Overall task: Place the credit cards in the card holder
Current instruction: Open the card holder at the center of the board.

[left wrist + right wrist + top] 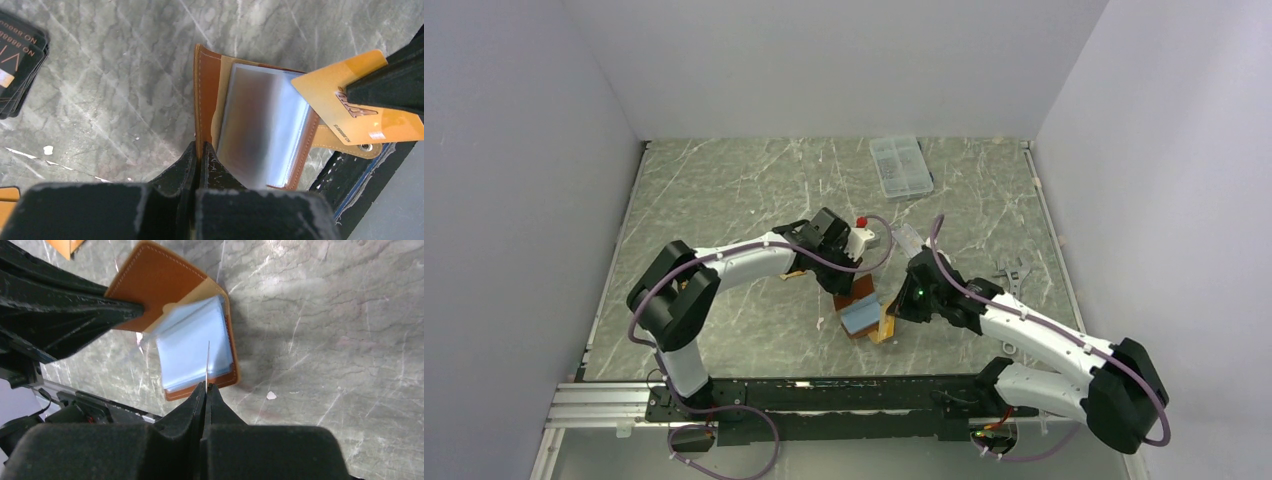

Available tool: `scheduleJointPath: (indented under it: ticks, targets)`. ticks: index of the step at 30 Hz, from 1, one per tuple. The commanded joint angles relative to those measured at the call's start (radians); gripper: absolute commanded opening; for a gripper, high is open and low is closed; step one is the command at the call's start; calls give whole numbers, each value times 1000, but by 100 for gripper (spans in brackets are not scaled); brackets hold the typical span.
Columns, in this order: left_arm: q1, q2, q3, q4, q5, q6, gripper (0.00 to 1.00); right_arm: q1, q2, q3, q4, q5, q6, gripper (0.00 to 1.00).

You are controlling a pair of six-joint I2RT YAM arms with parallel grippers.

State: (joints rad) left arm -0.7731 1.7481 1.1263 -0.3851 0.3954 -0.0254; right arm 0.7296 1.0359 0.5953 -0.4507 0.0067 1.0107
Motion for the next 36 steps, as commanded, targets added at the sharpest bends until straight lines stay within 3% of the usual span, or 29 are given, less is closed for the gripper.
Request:
scheduleJointPath:
  ticks: [1,14,23,31,36]
  targets:
    - [17,19,12,-11,14,-25,0,4,22,14,54,-55,-18,0]
    - [16,-32,-23,23,36,-32,2,19,137,36,175,-130,-72,0]
    - [11,-70,-39,38,123,-9,32,36,254,91,273,-166,-116,0]
    - [69,-113,-93,105,262,-48,39,36,287,77,355,-163,-112,0]
    - [121,-108,-88,114,338,-68,50,35,309,81,374,-171,-112,0]
